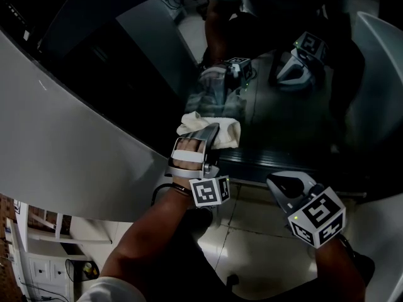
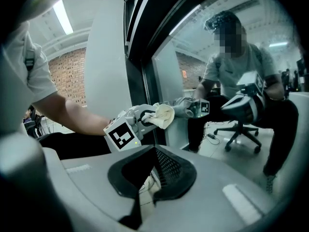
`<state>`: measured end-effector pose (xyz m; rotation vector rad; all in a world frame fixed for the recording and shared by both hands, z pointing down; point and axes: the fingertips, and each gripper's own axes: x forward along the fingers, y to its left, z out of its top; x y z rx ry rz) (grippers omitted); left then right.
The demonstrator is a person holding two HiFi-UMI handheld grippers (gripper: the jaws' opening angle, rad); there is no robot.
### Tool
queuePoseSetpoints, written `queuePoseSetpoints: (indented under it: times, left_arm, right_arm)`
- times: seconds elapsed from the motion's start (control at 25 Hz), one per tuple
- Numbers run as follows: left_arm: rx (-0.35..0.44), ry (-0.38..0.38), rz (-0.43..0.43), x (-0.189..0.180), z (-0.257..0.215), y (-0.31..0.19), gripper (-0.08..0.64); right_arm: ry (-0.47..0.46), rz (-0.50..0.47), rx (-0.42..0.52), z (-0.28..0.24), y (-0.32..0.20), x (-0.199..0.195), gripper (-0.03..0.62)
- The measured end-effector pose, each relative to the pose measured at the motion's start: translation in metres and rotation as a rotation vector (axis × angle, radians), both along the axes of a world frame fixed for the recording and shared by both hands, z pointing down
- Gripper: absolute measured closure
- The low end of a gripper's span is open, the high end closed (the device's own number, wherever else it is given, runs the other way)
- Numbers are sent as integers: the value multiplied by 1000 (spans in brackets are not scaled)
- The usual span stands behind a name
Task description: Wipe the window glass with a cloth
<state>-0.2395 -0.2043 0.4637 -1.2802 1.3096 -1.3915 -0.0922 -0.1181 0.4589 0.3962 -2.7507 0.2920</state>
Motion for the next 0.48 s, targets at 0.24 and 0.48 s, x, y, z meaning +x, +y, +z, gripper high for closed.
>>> queuePoseSetpoints:
  times: [0.24,0.48]
  left_arm:
    - [-19,5,2,1,9,0,449]
    - [-86,-3,3,4,31,0,449]
  right_arm:
    - [1,2,-1,0,-1,0,592]
    - [7,4,-7,2,-2,0,592]
